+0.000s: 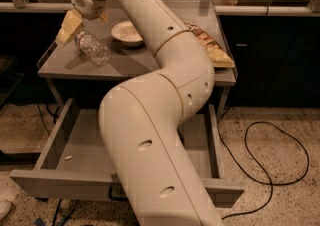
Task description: Place water bottle into top drawer
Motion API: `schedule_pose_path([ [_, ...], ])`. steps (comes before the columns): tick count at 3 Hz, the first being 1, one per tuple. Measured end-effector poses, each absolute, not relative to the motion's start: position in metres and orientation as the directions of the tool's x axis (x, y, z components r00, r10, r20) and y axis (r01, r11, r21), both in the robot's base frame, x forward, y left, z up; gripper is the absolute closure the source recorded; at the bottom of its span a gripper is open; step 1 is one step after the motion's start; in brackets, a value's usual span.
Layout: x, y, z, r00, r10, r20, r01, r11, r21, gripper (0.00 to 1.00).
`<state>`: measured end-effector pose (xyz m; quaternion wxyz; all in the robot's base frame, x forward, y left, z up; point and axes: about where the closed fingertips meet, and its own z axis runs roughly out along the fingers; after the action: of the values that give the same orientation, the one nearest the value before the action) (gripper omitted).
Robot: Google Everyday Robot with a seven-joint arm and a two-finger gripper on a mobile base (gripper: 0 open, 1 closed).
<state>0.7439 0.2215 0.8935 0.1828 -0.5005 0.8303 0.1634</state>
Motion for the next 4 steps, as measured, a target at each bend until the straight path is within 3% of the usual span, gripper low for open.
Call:
schedule_pose_path([
  [4,0.769,0.225,0.859,-0.464,-0.757,-0.459,-0.874,0.476,0.097,0.00],
])
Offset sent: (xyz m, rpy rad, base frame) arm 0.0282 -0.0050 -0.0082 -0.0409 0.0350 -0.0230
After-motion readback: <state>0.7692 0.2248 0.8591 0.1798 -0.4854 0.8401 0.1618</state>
